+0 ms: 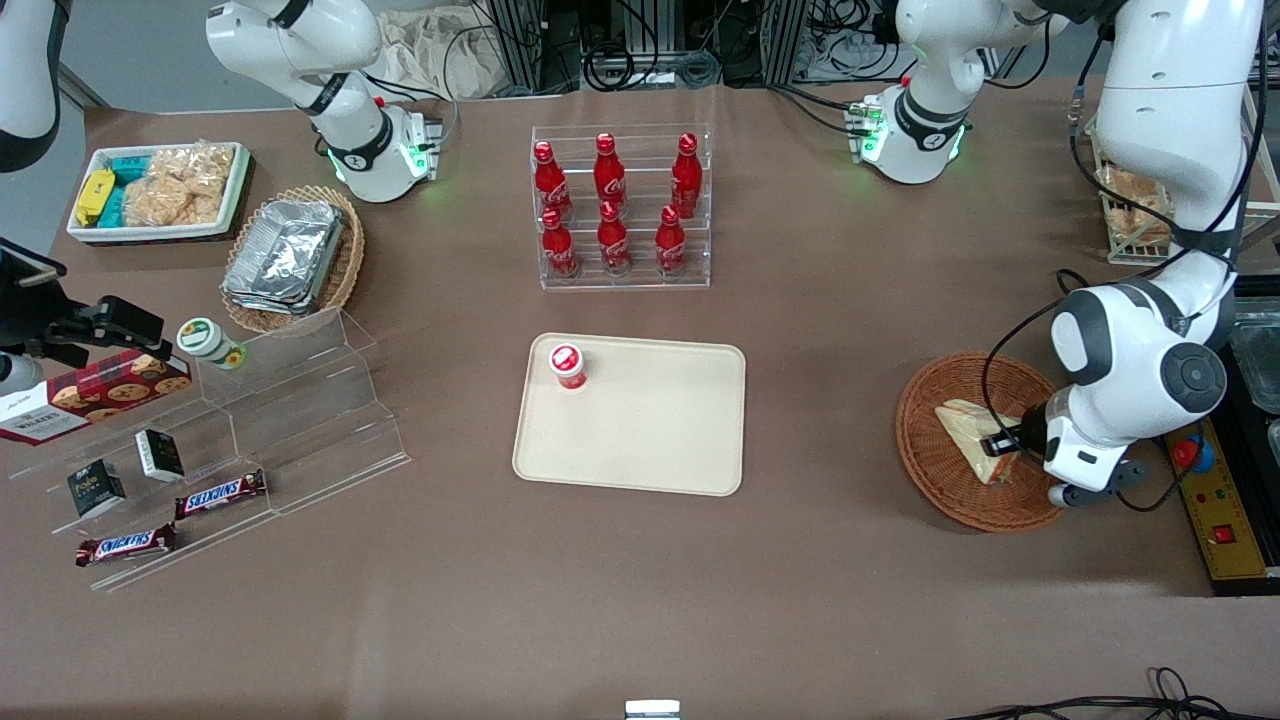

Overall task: Place sandwich from basket to tray
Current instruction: 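Close the left gripper on the sandwich and lift it from the basket, then carry the held sandwich with the left gripper over the cream tray, then lower the sandwich onto the tray and open the left gripper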

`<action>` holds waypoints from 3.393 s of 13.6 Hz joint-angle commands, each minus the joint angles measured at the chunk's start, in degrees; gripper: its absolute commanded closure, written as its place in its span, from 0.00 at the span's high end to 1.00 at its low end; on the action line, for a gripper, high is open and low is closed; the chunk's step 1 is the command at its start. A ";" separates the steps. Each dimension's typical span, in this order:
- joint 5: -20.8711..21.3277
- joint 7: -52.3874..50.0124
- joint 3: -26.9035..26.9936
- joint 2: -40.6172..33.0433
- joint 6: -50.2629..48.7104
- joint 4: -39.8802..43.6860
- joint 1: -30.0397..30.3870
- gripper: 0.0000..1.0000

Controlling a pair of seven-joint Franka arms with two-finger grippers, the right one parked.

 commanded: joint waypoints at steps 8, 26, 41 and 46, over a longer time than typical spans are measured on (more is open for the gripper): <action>12.53 0.19 0.12 -6.61 -34.81 19.86 -7.31 0.00; 3.84 -34.87 0.03 -5.22 -42.45 31.06 -34.13 0.00; 3.39 -41.39 -1.28 17.38 -18.70 30.88 -36.51 0.00; 3.66 -41.39 -1.11 18.96 -16.94 31.14 -38.26 0.11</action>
